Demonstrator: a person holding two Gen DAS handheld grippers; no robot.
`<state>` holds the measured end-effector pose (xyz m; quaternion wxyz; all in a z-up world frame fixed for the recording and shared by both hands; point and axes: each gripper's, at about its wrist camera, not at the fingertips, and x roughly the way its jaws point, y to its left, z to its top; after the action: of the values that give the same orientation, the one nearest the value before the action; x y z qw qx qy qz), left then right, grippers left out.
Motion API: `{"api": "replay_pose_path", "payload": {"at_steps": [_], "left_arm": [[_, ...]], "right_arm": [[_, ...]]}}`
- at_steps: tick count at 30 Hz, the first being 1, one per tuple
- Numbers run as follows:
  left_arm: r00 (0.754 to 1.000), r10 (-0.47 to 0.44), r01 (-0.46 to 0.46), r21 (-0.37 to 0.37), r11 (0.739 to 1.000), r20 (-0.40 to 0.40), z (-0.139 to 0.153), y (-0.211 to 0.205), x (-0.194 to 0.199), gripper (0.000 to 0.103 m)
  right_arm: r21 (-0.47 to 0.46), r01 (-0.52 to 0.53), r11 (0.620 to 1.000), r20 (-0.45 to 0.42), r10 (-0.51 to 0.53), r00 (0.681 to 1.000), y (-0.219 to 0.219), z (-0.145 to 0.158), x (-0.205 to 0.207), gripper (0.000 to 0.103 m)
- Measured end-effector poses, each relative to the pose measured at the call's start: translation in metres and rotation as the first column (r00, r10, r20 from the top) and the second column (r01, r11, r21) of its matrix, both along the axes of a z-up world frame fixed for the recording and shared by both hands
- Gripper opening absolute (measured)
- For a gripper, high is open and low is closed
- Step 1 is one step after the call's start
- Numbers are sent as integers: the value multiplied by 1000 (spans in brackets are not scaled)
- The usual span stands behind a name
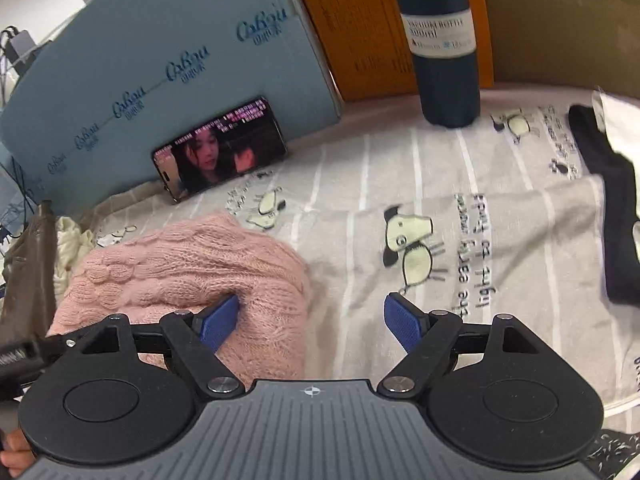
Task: Fold clothes
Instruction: 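Grasp the folded cardigan with the left gripper while the right gripper grasps it too, then lift the folded cardigan with both grippers and carry it toward the brown leather bag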
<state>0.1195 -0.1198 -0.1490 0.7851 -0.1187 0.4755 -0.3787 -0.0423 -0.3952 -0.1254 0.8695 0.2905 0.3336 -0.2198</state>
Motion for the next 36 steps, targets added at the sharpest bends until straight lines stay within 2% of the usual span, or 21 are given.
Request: {"api": "replay_pose_path", "payload": {"at_steps": [2, 3, 5, 8, 10, 11, 12, 16, 17, 18, 19, 20, 22, 27, 32, 36], "left_arm": [[997, 40, -42, -18, 999, -67, 1, 9, 7, 75], [993, 58, -62, -29, 998, -102, 1, 14, 10, 77], [983, 69, -80, -59, 995, -169, -3, 21, 15, 79], [967, 50, -65, -50, 997, -252, -16, 18, 17, 85], [956, 33, -52, -54, 997, -293, -21, 14, 14, 85], [953, 21, -46, -74, 996, -302, -23, 12, 12, 85], [954, 19, -47, -89, 995, -300, -23, 10, 9, 85], [968, 43, -68, -97, 993, -246, -16, 6, -3, 85], [972, 37, -60, -92, 994, -232, -14, 5, -6, 80], [976, 28, -47, -84, 995, -214, -12, 3, -9, 72], [981, 13, -27, -72, 997, -195, -11, 1, -11, 55], [984, 0, -12, -64, 998, -180, -10, 0, -13, 47], [987, -14, 2, -74, 997, -159, -7, 1, -17, 41], [992, -38, 22, -130, 991, -123, 7, 16, -17, 38], [997, -32, 20, -170, 985, -73, 27, 38, -14, 38], [1000, -8, 4, -196, 981, -18, 45, 64, -3, 38]], "right_arm": [[27, 28, 999, 38, -29, 999, -3, 2, -11, 78], [60, 45, 997, 61, -49, 997, -6, 2, -17, 78], [187, 59, 981, 115, -82, 990, -16, -3, -27, 78], [412, 42, 910, 205, -137, 969, -32, -16, -38, 79], [504, -3, 863, 238, -135, 962, -33, -23, -39, 83], [518, -8, 855, 229, -130, 965, -30, -25, -37, 84], [530, -12, 848, 219, -124, 968, -27, -27, -35, 84], [515, 8, 857, 136, -90, 987, -9, -33, -16, 81], [506, 11, 863, 128, -88, 988, -3, -32, -12, 81], [495, 17, 869, 119, -88, 989, 2, -31, -10, 74], [482, 29, 876, 106, -92, 990, 6, -28, -8, 62], [469, 41, 882, 92, -96, 991, 11, -26, -7, 58], [452, 59, 890, 82, -107, 991, 18, -20, -7, 47], [458, 53, 887, 150, -136, 979, 27, -10, -18, 36], [453, 23, 891, 200, -127, 972, 47, 7, -14, 34], [451, -25, 892, 248, -98, 964, 63, 21, 6, 34]]}}
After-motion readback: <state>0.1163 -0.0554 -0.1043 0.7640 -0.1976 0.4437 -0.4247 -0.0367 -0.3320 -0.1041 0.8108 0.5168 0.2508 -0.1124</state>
